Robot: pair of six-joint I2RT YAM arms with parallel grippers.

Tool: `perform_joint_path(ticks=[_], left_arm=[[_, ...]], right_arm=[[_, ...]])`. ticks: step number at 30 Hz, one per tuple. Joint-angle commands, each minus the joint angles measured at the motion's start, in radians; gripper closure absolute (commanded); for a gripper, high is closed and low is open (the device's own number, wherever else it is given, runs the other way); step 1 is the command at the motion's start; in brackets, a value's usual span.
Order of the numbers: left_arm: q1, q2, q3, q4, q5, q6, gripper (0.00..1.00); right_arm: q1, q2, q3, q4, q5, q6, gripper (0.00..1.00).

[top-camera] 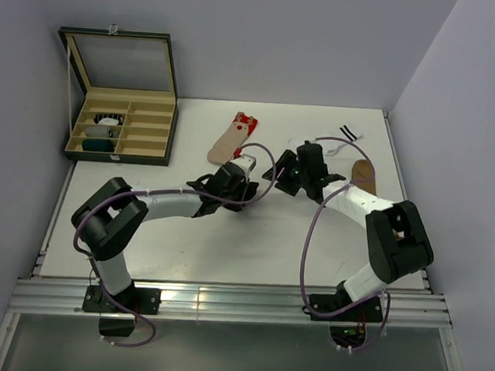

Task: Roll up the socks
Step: Roll the sock at the center of the board.

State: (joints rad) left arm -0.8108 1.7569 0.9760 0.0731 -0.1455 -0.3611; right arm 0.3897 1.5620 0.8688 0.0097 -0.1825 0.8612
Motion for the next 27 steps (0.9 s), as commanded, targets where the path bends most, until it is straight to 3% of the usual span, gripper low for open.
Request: perform_joint_path(ticks=[1, 5, 12, 24, 27], left_arm=[[0.022, -0.042, -0.005, -0.068, 0.093, -0.045, 0.99], [0.048, -0.017, 0.021, -0.14, 0.133, -0.012, 0.99], [0.041, -0.069, -0.036, -0.13, 0.211, 0.088, 0.99], [-0.019, -0.151, -0.155, -0.047, 0.195, 0.204, 0.99], [-0.028, -0.145, -0.158, -0.036, 0.195, 0.217, 0.99]], right_arm=[[0.001, 0.024, 0.036, 0.05, -0.035, -0.05, 0.37], [0.0, 0.061, 0.065, 0.058, -0.118, -0.151, 0.44], [0.001, 0.158, 0.232, -0.034, -0.236, -0.428, 0.43], [0.018, 0.438, 0.456, -0.14, -0.557, -0.612, 0.42], [0.043, 0.483, 0.501, -0.188, -0.574, -0.668, 0.42]])
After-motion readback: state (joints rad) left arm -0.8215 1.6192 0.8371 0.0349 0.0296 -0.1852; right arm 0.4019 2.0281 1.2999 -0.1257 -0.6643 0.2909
